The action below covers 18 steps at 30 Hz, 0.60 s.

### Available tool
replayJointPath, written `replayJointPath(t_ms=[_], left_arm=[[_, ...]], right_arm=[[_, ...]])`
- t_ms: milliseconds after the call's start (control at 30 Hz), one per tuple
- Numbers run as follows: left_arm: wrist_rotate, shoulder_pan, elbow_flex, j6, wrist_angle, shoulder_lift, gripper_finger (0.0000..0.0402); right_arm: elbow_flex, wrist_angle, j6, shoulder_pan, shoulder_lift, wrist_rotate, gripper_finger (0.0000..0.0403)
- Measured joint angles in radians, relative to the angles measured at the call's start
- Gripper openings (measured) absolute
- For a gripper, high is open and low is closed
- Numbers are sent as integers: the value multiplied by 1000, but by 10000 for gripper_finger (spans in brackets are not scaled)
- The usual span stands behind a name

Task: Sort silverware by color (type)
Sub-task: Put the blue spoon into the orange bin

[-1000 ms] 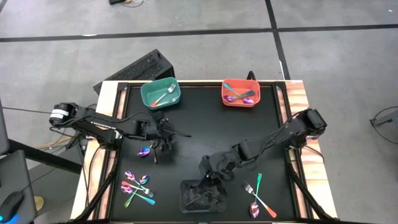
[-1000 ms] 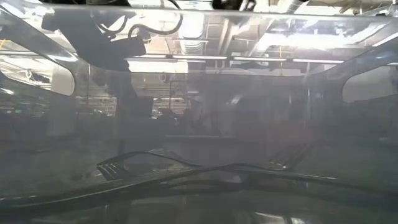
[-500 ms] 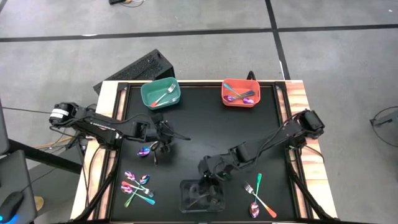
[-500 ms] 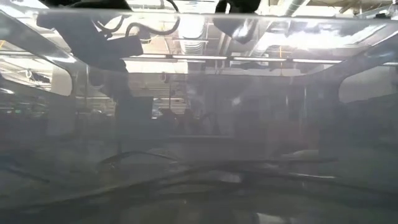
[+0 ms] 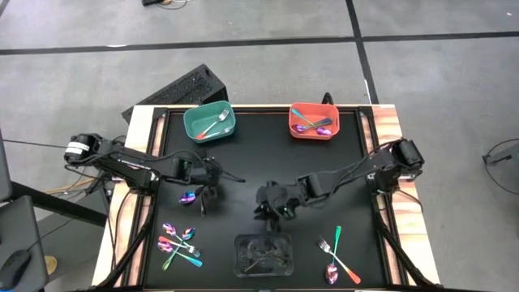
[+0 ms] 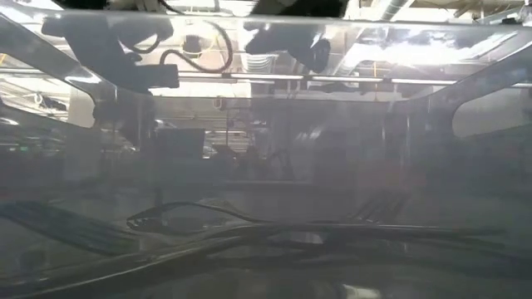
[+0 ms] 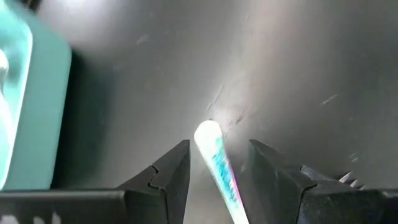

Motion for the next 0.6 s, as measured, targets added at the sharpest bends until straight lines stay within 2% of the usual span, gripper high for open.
replayJointPath(t_ms=[200, 400, 600], left_arm=[[47, 26, -2, -91, -92, 0, 148], [114, 27, -96, -90, -7, 0, 148], [143, 28, -170, -159, 53, -2, 148]], right_arm=[[0, -59, -46, -53, -30, 3, 120], [-1, -92, -96, -74, -44, 3, 120], [-1, -109, -125, -92, -43, 2, 120]])
